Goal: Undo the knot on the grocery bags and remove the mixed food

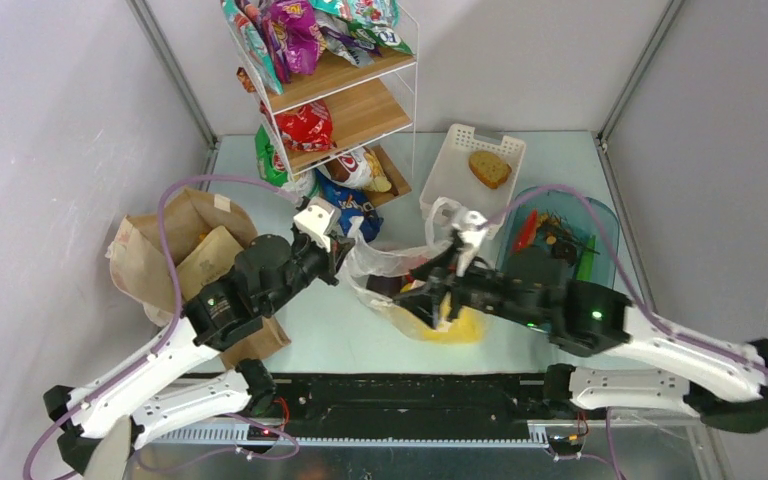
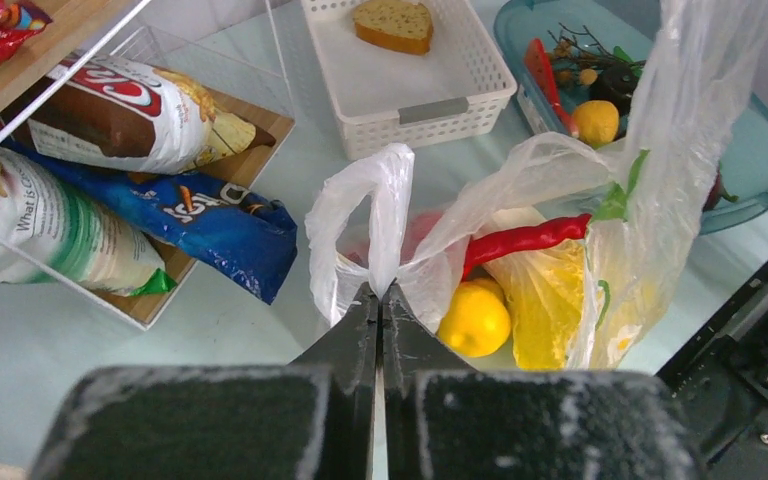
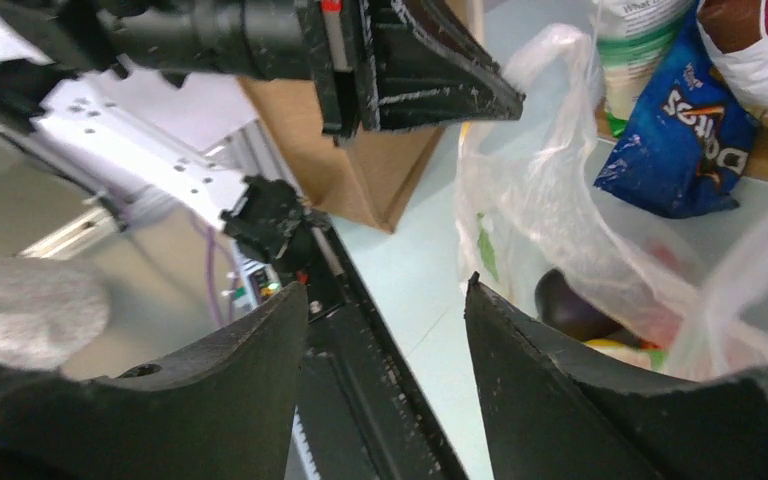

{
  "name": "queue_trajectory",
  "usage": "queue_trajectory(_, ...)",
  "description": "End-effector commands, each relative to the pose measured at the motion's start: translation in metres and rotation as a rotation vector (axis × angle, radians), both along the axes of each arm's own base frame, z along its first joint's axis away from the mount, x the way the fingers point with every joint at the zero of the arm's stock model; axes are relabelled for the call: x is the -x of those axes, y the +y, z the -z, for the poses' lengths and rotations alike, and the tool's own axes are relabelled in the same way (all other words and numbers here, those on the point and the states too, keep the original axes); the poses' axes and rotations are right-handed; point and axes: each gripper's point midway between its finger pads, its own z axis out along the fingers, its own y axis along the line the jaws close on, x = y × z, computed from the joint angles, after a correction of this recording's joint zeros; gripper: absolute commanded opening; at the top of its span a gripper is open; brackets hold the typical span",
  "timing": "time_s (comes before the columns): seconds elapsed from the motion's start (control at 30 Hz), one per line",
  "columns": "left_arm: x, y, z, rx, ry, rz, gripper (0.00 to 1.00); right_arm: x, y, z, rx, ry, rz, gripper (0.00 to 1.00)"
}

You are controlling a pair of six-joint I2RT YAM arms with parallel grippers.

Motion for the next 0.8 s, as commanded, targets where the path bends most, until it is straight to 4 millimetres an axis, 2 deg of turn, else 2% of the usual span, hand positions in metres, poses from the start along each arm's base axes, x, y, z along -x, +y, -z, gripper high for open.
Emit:
queue_trajectory(0.0, -0.005, 0.001, -0.015, 0.114, -0.021, -0.023, 0.00, -0.035, 0.032, -0.015, 0.036, -0.078, 0.153, 0.61)
queue_trajectory(0.1, -0.004, 0.005, -0.014, 0.124, -0.031, -0.027, 0.00, -0.054, 0.057, 0.007, 0.121, -0.055, 0.210, 0.57)
queue_trajectory(0.17, -0.005, 0.007, -0.012, 0.118, -0.041, -0.038, 0.00, -0.067, 0.065, 0.024, 0.172, -0.026, 0.251, 0.53)
queue_trajectory(0.23, -0.007, 0.012, -0.011, 0.116, -0.051, -0.063, 0.00, -0.083, 0.066, 0.041, 0.208, 0.013, 0.300, 0.51)
queue_trajectory(0.33, -0.007, 0.015, -0.011, 0.132, -0.056, -0.074, 0.00, -0.109, 0.056, 0.066, 0.277, 0.059, 0.379, 0.49)
queue_trajectory(0.43, -0.005, 0.013, -0.012, 0.146, -0.056, -0.062, 0.00, -0.122, 0.051, 0.097, 0.370, 0.098, 0.419, 0.48)
queue_trajectory(0.57, -0.005, 0.017, -0.013, 0.152, -0.059, -0.076, 0.00, -0.120, 0.030, 0.150, 0.556, 0.166, 0.473, 0.48)
queue_trajectory(0.6, -0.005, 0.020, -0.013, 0.153, -0.061, -0.091, 0.00, -0.117, 0.015, 0.166, 0.620, 0.181, 0.509, 0.48)
queue_trajectory(0.67, -0.006, 0.025, -0.015, 0.160, -0.070, -0.110, 0.00, -0.106, -0.008, 0.184, 0.688, 0.201, 0.555, 0.49)
queue_trajectory(0.77, -0.008, 0.032, -0.018, 0.168, -0.081, -0.144, 0.00, -0.083, -0.038, 0.200, 0.720, 0.258, 0.572, 0.59)
